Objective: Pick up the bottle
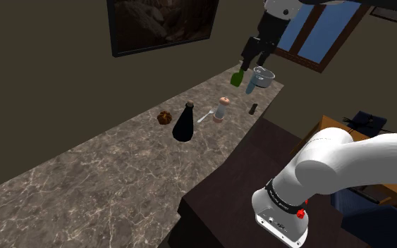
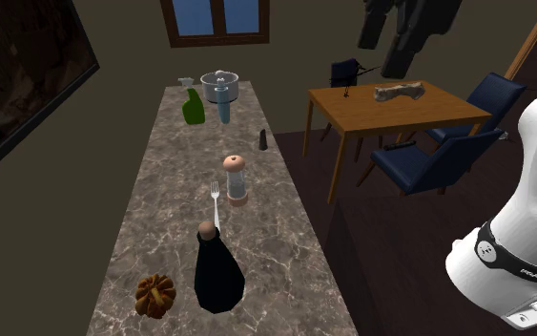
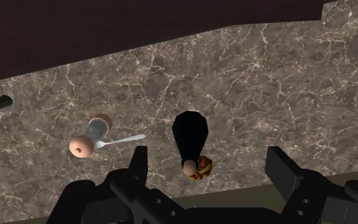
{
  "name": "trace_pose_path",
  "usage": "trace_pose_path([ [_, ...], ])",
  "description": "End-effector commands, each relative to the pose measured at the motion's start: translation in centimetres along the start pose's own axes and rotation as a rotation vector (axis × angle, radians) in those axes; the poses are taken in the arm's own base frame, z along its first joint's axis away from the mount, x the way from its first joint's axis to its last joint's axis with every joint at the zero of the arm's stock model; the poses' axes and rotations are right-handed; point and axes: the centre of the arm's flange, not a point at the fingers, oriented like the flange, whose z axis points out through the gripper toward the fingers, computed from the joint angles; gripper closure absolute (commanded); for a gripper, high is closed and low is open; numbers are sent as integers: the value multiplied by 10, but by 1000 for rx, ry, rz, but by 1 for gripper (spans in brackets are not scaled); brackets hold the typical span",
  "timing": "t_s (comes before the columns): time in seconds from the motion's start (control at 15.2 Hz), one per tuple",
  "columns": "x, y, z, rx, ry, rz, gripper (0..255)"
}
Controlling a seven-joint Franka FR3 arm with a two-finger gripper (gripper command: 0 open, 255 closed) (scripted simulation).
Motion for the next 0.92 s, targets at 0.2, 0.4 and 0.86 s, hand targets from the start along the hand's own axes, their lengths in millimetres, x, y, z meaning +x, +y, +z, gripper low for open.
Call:
trace_pose_path([
  [0.2,22,-3,33,-5,1,0,0],
  [0.4,43,-6,66,-10,2,0,0],
  [0.86,94,-13,143,-21,5,-1,0],
])
